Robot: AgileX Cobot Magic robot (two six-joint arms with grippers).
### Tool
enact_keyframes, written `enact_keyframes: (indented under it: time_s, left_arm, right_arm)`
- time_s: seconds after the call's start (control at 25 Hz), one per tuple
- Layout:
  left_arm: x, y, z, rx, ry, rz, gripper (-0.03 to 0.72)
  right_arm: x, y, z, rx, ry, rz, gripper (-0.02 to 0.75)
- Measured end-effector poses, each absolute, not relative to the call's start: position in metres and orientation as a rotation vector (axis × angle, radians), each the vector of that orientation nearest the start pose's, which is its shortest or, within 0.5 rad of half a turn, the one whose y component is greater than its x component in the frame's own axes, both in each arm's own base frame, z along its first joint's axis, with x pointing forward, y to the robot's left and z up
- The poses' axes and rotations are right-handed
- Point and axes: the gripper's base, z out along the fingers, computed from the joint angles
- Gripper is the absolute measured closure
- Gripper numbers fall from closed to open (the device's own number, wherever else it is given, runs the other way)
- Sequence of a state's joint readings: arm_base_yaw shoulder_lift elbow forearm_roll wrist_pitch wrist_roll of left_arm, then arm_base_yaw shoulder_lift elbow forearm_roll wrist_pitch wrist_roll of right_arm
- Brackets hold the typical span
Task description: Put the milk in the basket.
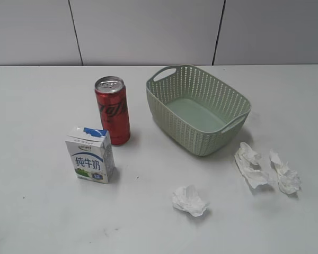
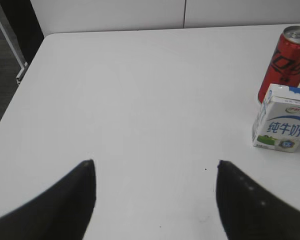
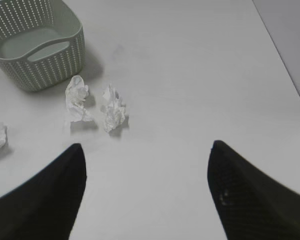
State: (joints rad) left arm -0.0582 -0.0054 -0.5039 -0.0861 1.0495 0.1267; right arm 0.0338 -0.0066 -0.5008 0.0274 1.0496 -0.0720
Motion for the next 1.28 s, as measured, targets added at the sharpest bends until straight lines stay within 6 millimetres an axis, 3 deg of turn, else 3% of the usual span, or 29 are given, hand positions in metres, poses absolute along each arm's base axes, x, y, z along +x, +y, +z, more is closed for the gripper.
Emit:
enact_keyframes:
  time_s: [0.16, 0.4, 0.52, 0.72, 0.96, 1.08, 1.28]
  left_arm:
    - [-0.006, -0.006, 0.279, 0.19, 2.012, -0.059, 0.062]
    - [-0.007, -0.009, 0.288, 0.222, 1.96, -0.082, 0.055]
    - [0.004, -0.014, 0.3, 0.313, 1.962, -0.087, 0.055]
    - [0.052, -0.029, 0.304, 0.602, 2.076, -0.146, 0.057]
    - [0.131, -0.045, 0.3, 0.959, 2.184, -0.263, 0.072]
    - [0.172, -0.058, 0.301, 1.13, 2.164, -0.292, 0.073]
    - [0.23, -0.097, 0.3, 1.471, 2.075, -0.25, 0.076]
  right_arm:
    - [-0.006, 0.002, 0.278, -0.108, 2.023, 0.009, 0.151]
    - [-0.006, 0.002, 0.278, -0.108, 2.023, 0.009, 0.151]
    - [-0.006, 0.002, 0.278, -0.108, 2.023, 0.009, 0.151]
    - [-0.006, 0.002, 0.278, -0.108, 2.023, 0.009, 0.151]
    - [-0.006, 0.002, 0.278, -0.108, 2.023, 0.009, 0.151]
    - [-0.006, 0.002, 0.278, -0.108, 2.023, 0.009, 0.151]
    - [-0.006, 0.002, 0.278, -0.108, 2.023, 0.009, 0.151]
